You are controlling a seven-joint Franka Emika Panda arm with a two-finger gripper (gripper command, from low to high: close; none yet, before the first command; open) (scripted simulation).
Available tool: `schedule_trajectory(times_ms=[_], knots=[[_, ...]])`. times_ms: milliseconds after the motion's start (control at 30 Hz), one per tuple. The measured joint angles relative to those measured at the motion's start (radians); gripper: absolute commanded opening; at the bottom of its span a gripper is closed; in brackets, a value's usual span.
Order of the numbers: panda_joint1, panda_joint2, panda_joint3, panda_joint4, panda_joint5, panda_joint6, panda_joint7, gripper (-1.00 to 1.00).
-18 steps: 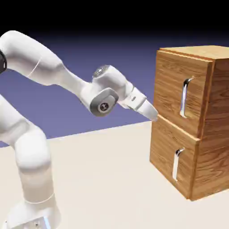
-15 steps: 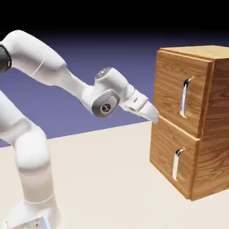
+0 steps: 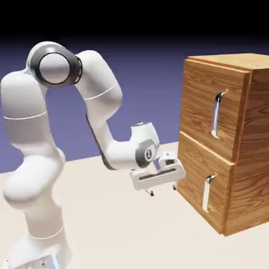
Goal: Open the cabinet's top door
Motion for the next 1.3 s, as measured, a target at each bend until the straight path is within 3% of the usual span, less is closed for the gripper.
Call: schedule_trajectory(times_ms=[1300], knots=[[-1.242, 1.293, 1.185, 0.204, -1.696, -0.263, -1.091, 1.00]])
